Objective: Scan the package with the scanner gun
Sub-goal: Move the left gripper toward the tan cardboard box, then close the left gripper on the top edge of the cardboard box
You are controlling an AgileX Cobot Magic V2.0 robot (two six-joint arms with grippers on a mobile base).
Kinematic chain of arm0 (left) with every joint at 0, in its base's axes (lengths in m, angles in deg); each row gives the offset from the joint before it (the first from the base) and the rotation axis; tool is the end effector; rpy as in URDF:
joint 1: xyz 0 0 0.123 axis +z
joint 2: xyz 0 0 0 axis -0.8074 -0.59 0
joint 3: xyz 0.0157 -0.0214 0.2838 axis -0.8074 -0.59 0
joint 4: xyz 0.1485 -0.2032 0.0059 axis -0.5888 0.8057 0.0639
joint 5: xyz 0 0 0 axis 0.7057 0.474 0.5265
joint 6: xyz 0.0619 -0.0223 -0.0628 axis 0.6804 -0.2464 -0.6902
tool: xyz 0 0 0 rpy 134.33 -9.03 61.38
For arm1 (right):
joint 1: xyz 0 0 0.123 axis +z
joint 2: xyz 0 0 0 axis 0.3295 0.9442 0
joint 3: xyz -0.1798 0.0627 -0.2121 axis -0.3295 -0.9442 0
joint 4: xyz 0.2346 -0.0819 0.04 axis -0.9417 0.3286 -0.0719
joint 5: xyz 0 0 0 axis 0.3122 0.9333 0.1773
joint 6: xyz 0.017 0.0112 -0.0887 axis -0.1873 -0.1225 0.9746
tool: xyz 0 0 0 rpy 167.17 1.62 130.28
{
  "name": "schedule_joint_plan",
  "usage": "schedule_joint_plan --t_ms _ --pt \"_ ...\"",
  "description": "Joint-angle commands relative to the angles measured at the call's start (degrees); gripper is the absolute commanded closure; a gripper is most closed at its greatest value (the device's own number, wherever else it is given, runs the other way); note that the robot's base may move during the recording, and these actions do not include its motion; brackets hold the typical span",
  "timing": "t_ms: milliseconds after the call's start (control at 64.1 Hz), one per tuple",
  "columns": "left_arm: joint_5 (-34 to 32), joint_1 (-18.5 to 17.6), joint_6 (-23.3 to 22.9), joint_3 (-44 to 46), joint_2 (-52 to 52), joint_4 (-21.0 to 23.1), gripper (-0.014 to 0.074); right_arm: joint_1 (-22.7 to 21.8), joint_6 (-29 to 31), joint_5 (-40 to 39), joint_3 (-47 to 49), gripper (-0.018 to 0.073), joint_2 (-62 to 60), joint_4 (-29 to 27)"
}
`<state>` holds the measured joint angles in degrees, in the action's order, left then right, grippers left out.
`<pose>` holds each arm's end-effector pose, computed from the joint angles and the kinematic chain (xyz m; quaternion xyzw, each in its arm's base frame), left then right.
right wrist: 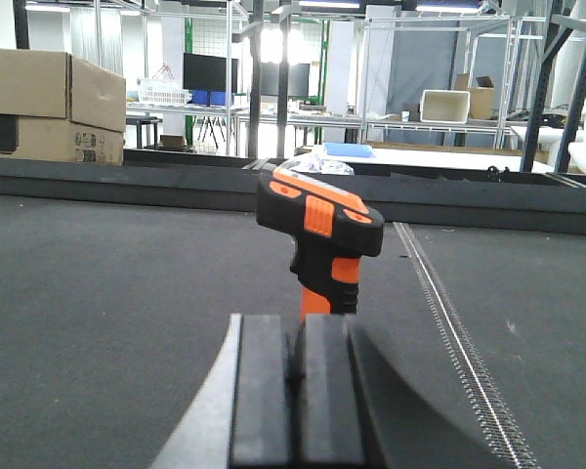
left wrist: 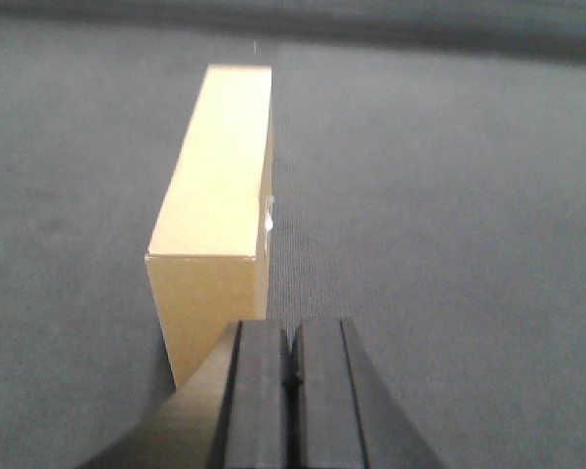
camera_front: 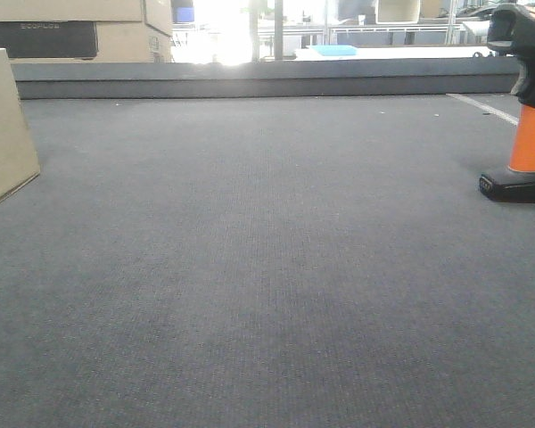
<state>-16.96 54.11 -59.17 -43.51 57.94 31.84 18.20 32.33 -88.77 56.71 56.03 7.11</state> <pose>0.1000 0.0006 0.3301 -0.0261 0.8298 -0.0149 0.5572 0.0559 -0.0013 0.2169 0.0134 0.6602 -0.0003 0.7510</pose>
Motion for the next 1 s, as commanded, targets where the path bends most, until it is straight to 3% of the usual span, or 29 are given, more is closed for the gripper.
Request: schedule_joint_plan --t_ms 0,109,265,405,749,905,983 --pt "4.50 0.02 -0.08 5.53 -6.29 0.00 0.0707 0.07 0.10 -1.35 0.03 0.0727 -0.16 0.03" --pt "5.46 0.02 -0.08 11.45 -13.94 -0.44 0.0707 0.07 0.10 -1.35 0.03 0.0727 -0.16 0.03" --pt "-0.91 0.02 -0.08 16.01 -21.12 -0.83 0.0707 0.07 0.10 -1.35 0.03 0.0727 -0.16 0.03" --pt "-0.15 0.02 -0.02 19.42 -25.31 -0.45 0.0707 0.07 0.10 -1.35 0.03 0.0727 -0.16 0.03" --pt "23.45 0.12 0.33 39.10 -40.57 -1.93 0.0707 0.07 0.10 -1.35 0.03 0.0727 -0.16 0.03" --pt "25.73 0.12 0.30 43.59 -44.97 -6.18 0.0707 0.07 0.10 -1.35 0.03 0.0727 -0.16 0.03" --pt "26.47 0.12 1.31 43.72 -46.42 -5.74 0.0701 0.07 0.10 -1.35 0.03 0.0727 -0.16 0.03"
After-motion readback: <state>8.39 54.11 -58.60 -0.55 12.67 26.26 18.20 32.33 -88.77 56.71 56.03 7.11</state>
